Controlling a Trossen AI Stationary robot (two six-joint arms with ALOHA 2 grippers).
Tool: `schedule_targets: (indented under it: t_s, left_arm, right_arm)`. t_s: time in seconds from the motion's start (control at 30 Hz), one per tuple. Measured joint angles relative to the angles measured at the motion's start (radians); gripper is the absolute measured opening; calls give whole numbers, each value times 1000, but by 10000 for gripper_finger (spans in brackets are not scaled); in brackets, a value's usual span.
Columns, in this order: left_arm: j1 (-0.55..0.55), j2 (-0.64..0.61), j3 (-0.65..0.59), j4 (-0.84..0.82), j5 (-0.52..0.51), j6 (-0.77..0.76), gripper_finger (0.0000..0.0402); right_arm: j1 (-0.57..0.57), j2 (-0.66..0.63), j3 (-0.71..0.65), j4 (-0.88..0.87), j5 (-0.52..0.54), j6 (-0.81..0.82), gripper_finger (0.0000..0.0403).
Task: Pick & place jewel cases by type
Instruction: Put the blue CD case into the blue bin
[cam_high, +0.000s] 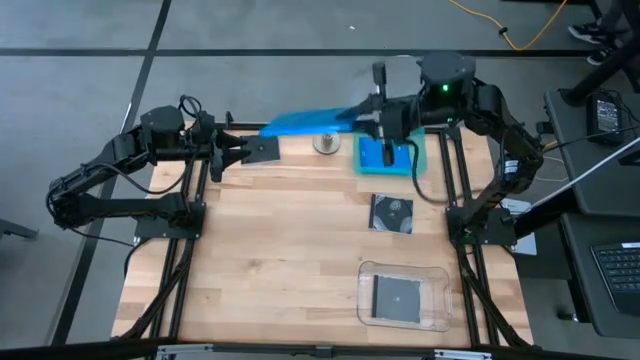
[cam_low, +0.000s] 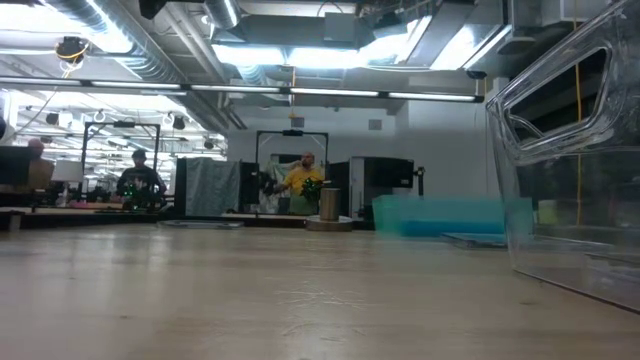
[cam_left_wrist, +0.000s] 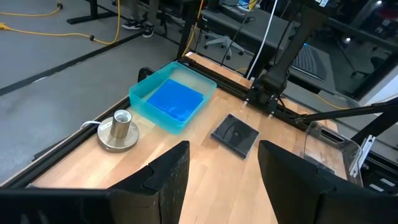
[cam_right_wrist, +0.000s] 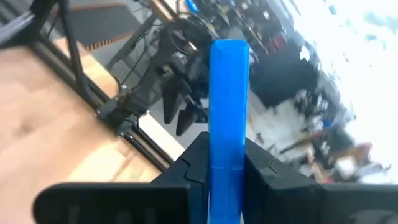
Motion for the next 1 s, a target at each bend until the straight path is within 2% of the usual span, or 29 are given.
schedule_targets:
  t_s: [0.47, 0.6, 0.7, 0.8, 1.0]
  left_arm:
    - [0, 0, 0, 0, 0, 12, 187]
    - [0, 0, 0, 0, 0, 26, 187]
    - [0, 0, 0, 0, 0, 26, 187]
    - [0, 0, 0, 0, 0, 26, 187]
    - [0, 0, 0, 0, 1, 27, 187]
  right_arm:
    - [199, 0, 0, 5, 73, -436, 51]
    - [238, -1, 0, 26, 126, -466, 51]
    - [250, -1, 0, 27, 163, -449, 51]
    - [250, -1, 0, 39, 170, -352, 51]
    - [215, -2, 0, 62, 243, 22, 51]
